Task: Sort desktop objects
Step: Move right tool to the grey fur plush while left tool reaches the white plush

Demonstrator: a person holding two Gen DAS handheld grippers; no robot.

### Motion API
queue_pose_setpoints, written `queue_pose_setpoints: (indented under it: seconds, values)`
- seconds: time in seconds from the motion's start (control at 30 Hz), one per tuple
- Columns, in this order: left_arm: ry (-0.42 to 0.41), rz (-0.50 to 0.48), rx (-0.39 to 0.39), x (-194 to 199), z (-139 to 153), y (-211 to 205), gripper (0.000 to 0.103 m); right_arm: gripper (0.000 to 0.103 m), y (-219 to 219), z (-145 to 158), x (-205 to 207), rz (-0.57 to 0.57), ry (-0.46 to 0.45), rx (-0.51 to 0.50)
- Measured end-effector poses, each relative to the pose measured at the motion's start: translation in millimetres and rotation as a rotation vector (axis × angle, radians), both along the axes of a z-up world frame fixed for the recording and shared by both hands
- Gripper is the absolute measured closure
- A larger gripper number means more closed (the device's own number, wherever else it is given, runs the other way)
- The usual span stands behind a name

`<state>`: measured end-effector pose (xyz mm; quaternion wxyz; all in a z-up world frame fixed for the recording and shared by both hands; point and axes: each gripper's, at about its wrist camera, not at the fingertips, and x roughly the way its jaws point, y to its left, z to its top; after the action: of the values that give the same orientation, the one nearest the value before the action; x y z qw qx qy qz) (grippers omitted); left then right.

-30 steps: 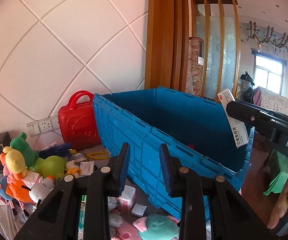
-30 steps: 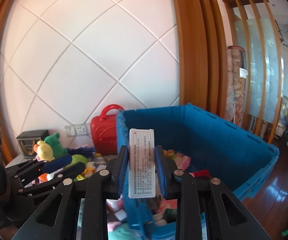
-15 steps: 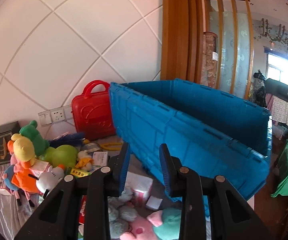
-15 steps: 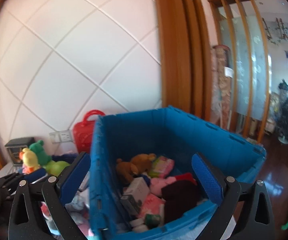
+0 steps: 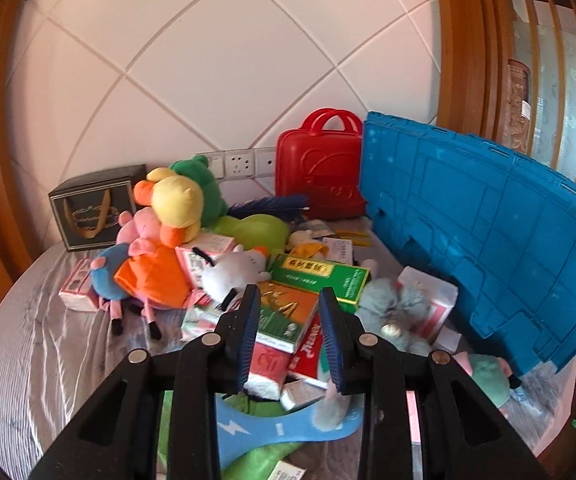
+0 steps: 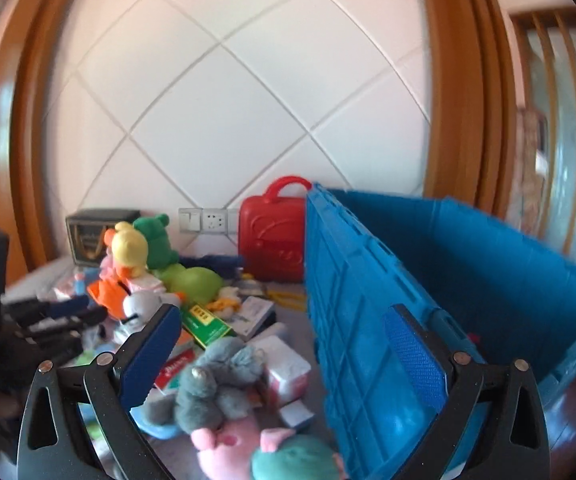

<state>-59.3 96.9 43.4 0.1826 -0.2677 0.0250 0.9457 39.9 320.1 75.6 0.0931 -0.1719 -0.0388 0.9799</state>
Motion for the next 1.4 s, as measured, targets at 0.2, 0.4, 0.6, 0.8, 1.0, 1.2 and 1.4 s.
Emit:
queue_pose_setpoints:
  seconds: [0.2, 0.4, 0.6, 0.8, 1.0, 1.2, 1.4]
  values:
    - [-0.042, 0.077, -0.022, 5.2, -29.0, -46.9, 0.074, 0.000, -31.6, -46.3, -25.9, 0.118, -0.141, -0.073]
    - [-0.087, 0.122, -0.049, 11.5, -63.2, -85.5, 0.073, 0.000, -34.8, -103.7, -64.2, 0.113, -0.287, -0.140]
    - [-0.141, 0.164, -0.058, 11.0, -89.0, -119.3, 0.073, 0.000, -30.2, -144.6, -105.3, 0.082, -0.391, -0.187]
    - [-0.149, 0.181, -0.055, -1.4, -94.5, -130.8, 0.073, 0.000, -28.5, -173.7, -142.9, 0.043, -0.442, -0.194]
    - [-0.152, 0.189, -0.039, -14.5, -91.1, -120.4, 0.073, 0.000, -24.4, -193.8, -165.0, 0.049, -0.506, -0.230]
    - [-0.139, 0.165, -0.031, -29.2, -89.3, -90.8, 0.073, 0.000, -26.9, -195.0, -161.5, 0.097, -0.499, -0.223]
    - [-0.138, 0.061, -0.027, -57.5, -87.8, -60.4, 0.074, 0.000, -25.6, -194.6, -168.1, 0.083, -0.518, -0.252]
